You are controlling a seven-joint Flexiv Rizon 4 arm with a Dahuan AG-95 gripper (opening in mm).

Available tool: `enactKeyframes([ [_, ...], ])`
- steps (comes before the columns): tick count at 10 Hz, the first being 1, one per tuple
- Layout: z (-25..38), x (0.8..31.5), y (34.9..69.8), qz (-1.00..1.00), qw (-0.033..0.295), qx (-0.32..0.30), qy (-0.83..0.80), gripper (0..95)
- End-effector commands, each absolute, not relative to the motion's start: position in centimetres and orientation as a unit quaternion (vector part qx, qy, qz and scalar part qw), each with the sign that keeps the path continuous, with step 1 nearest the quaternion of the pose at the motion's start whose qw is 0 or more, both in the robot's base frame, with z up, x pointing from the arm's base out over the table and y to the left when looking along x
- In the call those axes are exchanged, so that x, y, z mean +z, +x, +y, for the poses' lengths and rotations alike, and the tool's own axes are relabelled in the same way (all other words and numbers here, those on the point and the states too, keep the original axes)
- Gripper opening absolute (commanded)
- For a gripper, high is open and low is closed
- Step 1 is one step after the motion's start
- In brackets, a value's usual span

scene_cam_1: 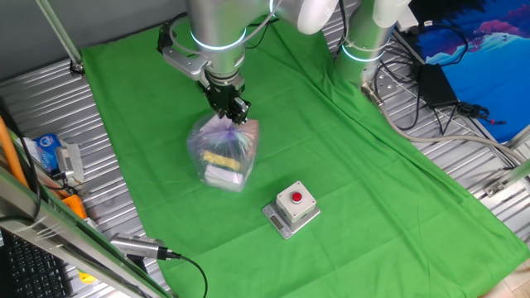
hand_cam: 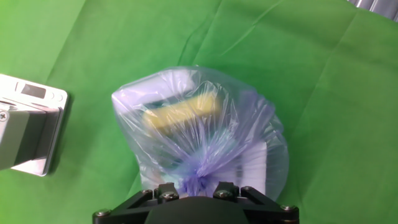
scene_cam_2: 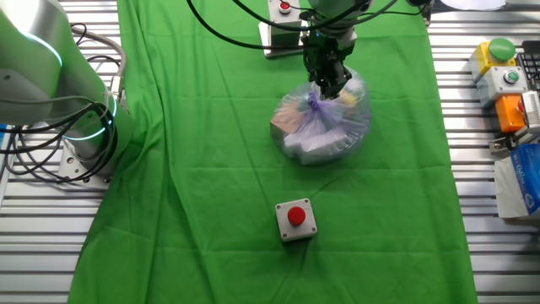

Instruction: Pick up a bag of things

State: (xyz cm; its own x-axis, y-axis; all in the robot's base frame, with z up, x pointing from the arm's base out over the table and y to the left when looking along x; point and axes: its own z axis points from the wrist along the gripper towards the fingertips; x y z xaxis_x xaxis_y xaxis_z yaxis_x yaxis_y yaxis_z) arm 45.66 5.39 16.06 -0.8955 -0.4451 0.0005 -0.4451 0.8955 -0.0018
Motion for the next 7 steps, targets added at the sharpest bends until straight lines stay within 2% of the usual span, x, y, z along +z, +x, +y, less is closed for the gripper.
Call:
enactKeyframes([
  [1, 5.39, 16.05, 45.66, -0.974, -0.002, 0.0, 0.228, 38.0],
  [2, 5.39, 16.05, 45.66, -0.974, -0.003, -0.002, 0.227, 19.0],
  [7, 5.39, 16.02, 45.66, -0.971, 0.0, 0.003, 0.238, 19.0],
])
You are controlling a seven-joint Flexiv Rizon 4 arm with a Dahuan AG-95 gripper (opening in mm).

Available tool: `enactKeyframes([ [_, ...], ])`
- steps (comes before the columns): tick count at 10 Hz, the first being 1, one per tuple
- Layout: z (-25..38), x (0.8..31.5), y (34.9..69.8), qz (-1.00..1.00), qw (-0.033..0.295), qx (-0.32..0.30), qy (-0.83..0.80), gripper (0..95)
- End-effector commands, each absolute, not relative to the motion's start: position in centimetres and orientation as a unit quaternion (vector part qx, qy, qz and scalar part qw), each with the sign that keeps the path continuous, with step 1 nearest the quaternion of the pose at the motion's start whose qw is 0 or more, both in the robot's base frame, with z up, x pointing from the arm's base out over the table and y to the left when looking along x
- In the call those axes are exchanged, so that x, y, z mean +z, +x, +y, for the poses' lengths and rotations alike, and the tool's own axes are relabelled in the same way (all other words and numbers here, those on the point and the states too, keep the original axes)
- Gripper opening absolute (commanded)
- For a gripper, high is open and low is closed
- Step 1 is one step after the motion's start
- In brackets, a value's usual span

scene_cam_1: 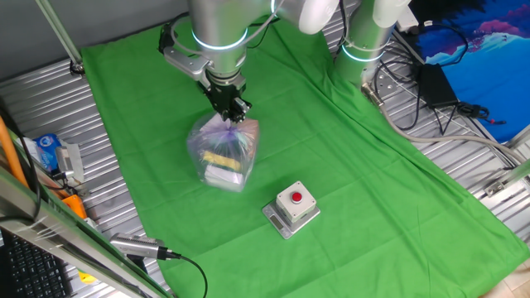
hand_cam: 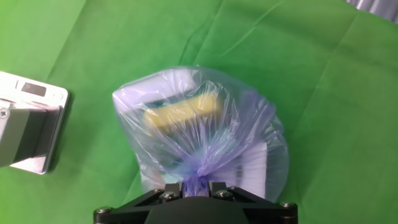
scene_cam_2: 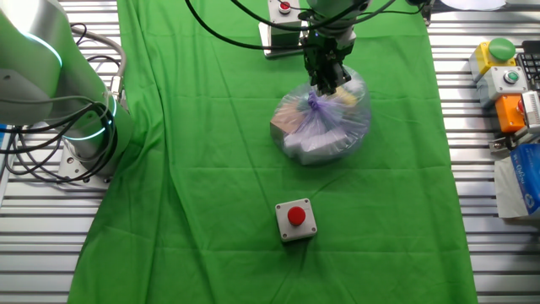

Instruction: Pick up a bag of things

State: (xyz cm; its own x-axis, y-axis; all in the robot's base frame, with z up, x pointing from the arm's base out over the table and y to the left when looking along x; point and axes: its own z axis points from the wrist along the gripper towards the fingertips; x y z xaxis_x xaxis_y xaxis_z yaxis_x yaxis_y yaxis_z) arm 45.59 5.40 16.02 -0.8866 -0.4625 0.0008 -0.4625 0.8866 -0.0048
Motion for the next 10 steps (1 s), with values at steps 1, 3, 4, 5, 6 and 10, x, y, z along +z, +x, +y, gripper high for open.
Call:
enactKeyframes([
  [1, 5.39, 16.02, 45.66, 0.971, -0.001, -0.004, -0.238, 19.0],
  [3, 5.39, 16.05, 45.66, 0.971, 0.001, -0.002, -0.239, 19.0],
  [4, 5.39, 16.05, 45.66, 0.972, 0.001, -0.003, -0.236, 19.0],
  [5, 5.39, 16.05, 45.66, 0.972, 0.001, -0.003, -0.233, 19.0],
  [6, 5.39, 16.05, 45.66, 0.973, 0.001, -0.002, -0.231, 19.0],
  [10, 5.39, 16.05, 45.66, 0.971, 0.001, -0.001, -0.239, 19.0],
])
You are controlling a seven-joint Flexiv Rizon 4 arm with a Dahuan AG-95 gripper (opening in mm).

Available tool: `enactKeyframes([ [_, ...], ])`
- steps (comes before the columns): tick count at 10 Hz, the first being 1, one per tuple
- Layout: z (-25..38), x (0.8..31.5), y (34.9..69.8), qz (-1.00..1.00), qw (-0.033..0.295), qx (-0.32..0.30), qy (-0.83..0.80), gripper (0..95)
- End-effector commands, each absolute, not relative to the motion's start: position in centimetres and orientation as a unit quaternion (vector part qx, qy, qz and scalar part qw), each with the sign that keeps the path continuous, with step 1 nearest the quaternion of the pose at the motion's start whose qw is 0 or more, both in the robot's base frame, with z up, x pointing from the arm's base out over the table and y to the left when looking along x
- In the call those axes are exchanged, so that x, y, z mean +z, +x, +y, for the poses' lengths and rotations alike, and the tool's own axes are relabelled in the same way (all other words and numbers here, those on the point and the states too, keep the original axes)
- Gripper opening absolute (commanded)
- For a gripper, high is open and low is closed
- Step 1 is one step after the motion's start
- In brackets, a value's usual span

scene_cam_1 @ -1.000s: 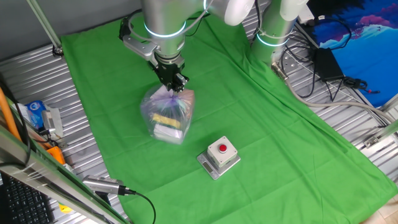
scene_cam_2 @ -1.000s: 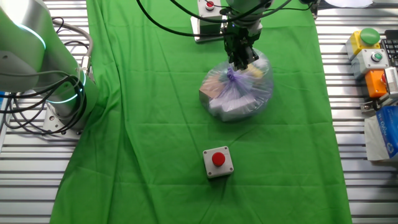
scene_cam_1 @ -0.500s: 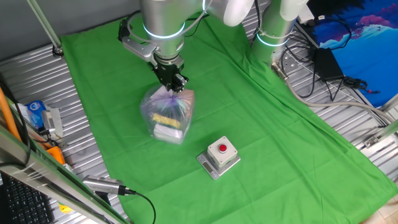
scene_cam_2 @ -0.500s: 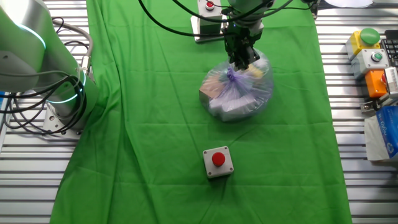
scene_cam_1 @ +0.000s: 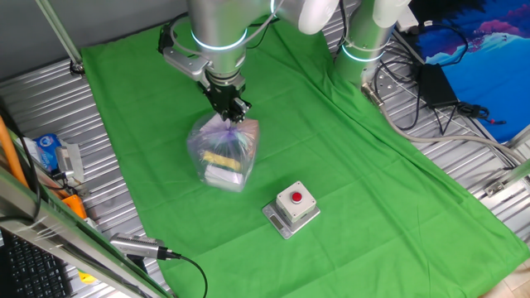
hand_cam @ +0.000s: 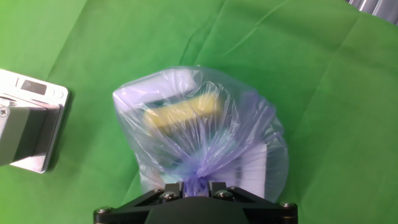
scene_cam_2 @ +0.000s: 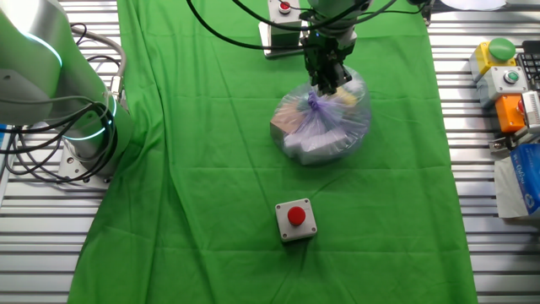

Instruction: Pick up a bag of things

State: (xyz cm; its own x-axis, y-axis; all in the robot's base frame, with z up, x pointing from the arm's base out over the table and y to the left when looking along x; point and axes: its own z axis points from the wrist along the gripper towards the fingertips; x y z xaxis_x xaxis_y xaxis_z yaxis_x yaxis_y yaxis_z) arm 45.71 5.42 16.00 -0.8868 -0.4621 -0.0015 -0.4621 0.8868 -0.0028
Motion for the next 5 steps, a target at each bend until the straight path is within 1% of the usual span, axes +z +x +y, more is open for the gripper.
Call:
enactKeyframes([
  [1, 5.39, 16.05, 45.66, 0.969, 0.001, -0.001, -0.248, 19.0],
  [5, 5.39, 16.05, 45.66, 0.958, -0.004, -0.004, -0.287, 19.0],
])
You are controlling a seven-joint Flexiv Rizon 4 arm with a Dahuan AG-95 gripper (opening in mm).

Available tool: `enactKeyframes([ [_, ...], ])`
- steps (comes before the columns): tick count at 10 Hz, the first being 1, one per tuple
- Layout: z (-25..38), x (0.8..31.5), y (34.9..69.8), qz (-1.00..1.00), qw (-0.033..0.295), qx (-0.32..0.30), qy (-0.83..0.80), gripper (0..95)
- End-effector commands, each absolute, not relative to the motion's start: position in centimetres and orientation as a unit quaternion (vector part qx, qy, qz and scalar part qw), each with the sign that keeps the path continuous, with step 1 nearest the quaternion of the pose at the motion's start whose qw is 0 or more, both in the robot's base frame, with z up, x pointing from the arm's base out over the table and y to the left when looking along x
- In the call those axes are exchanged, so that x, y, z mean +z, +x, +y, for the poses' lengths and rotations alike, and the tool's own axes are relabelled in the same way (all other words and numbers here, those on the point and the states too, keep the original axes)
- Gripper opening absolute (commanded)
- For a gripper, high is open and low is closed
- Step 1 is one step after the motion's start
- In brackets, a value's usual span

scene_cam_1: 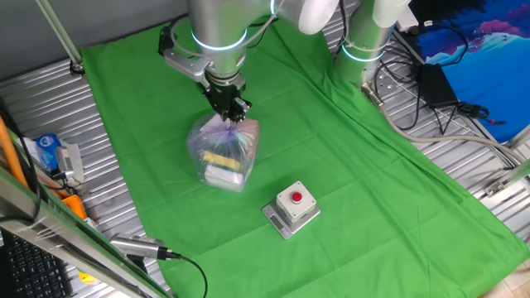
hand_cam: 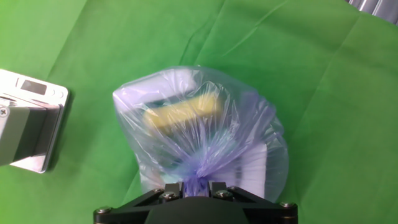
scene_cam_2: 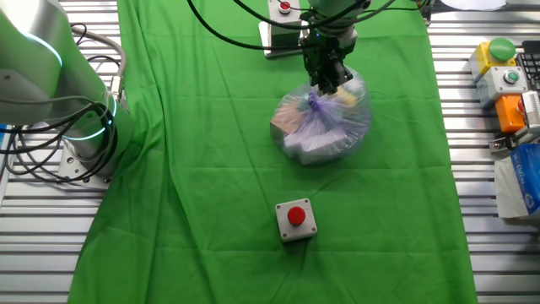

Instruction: Pick up a bag of things

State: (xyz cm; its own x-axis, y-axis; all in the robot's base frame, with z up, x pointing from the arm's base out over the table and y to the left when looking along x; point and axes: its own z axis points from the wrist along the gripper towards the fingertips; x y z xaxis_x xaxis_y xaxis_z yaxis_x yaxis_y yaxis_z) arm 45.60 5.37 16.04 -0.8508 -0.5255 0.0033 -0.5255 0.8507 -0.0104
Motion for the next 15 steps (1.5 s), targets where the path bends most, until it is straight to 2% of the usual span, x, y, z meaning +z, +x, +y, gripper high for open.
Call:
enactKeyframes([
  [1, 5.39, 16.05, 45.66, -0.955, 0.007, 0.002, 0.295, 19.0],
  [6, 5.39, 16.05, 45.66, -0.938, 0.008, -0.003, 0.345, 19.0],
  [15, 5.39, 16.05, 45.66, -0.94, 0.008, -0.002, 0.34, 19.0],
])
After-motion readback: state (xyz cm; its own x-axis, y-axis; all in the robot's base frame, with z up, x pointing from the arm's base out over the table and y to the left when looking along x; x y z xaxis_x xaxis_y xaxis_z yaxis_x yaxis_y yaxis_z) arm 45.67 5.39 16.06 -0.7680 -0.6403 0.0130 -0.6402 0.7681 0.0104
